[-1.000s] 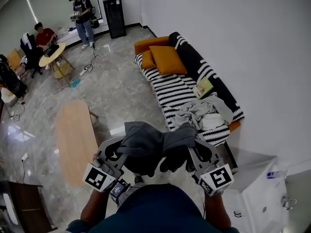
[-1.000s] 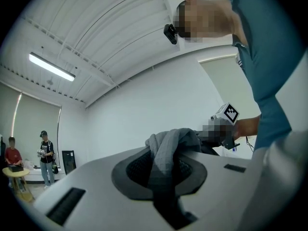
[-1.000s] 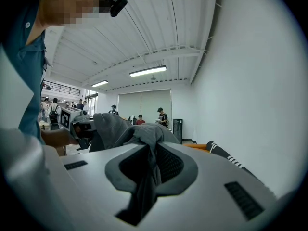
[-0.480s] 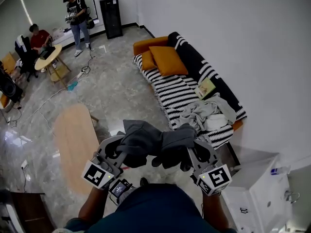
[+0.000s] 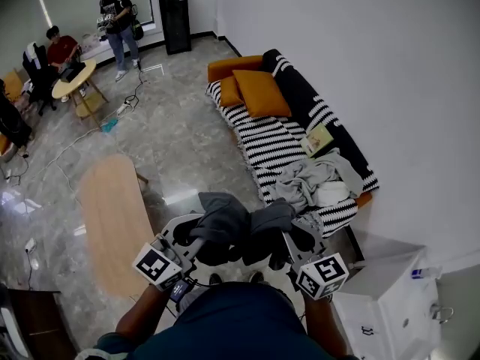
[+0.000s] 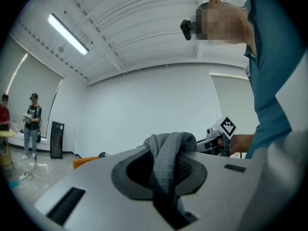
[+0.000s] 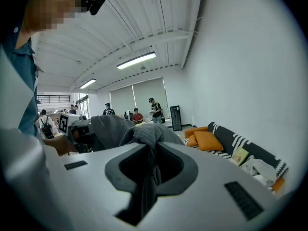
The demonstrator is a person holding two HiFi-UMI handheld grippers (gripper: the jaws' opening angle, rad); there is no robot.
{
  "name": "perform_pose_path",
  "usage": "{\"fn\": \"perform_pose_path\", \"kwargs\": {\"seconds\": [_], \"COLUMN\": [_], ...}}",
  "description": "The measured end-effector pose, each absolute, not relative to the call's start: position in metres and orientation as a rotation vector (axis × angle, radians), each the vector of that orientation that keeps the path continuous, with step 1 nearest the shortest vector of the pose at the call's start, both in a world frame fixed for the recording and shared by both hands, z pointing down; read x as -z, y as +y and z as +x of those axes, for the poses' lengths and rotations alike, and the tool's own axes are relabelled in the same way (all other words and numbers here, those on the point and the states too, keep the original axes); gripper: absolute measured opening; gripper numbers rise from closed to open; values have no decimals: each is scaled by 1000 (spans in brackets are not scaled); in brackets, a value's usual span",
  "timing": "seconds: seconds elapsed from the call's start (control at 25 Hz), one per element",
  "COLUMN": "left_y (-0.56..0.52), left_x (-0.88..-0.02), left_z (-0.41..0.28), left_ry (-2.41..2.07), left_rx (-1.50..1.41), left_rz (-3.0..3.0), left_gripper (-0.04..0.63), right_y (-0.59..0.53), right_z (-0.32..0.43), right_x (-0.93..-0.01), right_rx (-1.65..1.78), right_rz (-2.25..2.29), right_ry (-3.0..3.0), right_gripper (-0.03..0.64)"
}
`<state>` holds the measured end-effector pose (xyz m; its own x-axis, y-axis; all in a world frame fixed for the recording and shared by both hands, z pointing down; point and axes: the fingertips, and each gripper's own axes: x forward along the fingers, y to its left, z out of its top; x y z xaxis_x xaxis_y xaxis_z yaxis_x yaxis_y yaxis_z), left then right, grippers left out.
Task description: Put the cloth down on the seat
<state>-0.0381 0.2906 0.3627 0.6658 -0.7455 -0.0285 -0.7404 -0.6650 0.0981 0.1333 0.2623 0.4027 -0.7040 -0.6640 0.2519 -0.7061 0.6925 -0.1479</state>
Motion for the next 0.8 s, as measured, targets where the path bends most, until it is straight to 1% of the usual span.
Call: {"fn": "perform_pose_path", "kwargs": {"seconds": [0.08,0.32,0.56,0.8], "left_y": [285,268,240,208], "left_x": [-364,-349,-366,-380], "left_z": [-29,4,54,103], "left_ry": [-1240,-1285,-1248,-1209], "left_rx": [139,135,0,-69], "left_rz": [2757,2761,2783,2811], "left_gripper": [54,54,54,54], "right_y": [256,233,200,170], "right_z": [140,174,217,246], "right_x": [-411,-409,-424,-448], "right_rx": [-398,-440,-506,-578], "right_rz": [1102,1098,1116,1097], "right_ry": [-2715,-2748,-2738,-2709], "right_gripper": [43,43,43,43]}}
